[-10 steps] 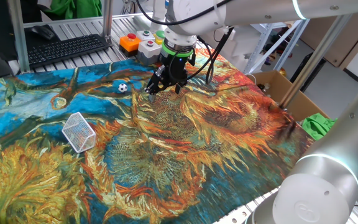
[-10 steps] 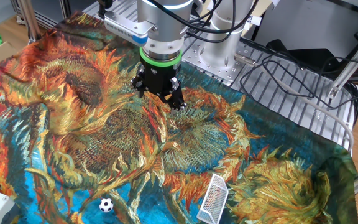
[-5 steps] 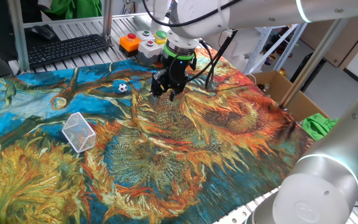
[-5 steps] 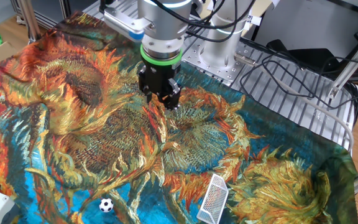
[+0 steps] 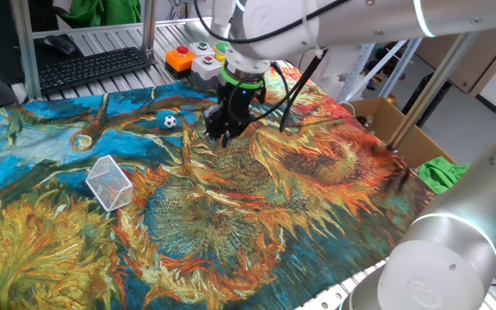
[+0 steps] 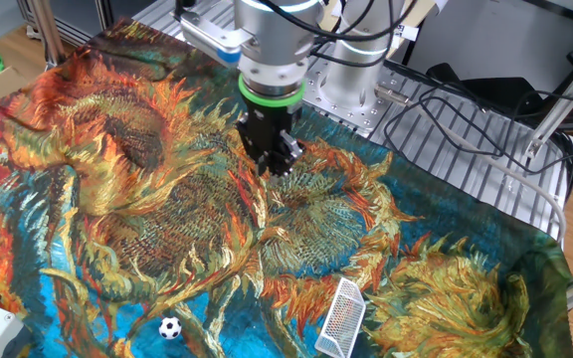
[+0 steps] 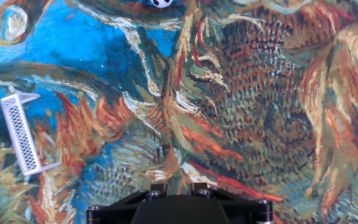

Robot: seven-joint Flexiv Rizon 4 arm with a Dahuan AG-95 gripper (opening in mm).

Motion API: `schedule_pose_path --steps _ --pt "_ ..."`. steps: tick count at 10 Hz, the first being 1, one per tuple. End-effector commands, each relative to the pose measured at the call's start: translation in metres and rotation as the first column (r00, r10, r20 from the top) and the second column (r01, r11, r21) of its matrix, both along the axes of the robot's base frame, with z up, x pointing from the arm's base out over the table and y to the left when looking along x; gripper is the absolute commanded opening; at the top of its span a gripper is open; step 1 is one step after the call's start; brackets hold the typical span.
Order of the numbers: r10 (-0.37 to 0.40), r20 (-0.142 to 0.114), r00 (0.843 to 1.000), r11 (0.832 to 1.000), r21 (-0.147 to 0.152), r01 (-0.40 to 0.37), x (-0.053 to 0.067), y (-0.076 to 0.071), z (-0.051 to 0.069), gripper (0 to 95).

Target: Push the soccer ball into the goal

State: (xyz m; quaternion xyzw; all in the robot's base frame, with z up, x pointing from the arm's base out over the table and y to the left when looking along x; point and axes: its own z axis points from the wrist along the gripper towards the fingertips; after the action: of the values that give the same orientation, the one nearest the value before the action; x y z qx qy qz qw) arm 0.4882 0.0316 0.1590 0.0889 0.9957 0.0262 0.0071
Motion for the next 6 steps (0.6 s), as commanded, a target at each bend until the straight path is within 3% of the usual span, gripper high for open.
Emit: schedule_pose_path --steps 1,2,5,6 --pt "0.028 0.003 1.000 1.000 0.001 -0.028 -0.001 0.007 -0.005 19.0" --pt "0.051 0.003 0.999 0.999 -0.005 -0.051 -0.001 0.011 -0.007 19.0" --pt "0.004 0.001 1.000 1.000 -0.003 -0.004 -0.007 0.019 -0.007 19.0" --pt "0.020 0.000 1.000 1.000 -0.009 -0.020 -0.008 0.020 -0.007 19.0"
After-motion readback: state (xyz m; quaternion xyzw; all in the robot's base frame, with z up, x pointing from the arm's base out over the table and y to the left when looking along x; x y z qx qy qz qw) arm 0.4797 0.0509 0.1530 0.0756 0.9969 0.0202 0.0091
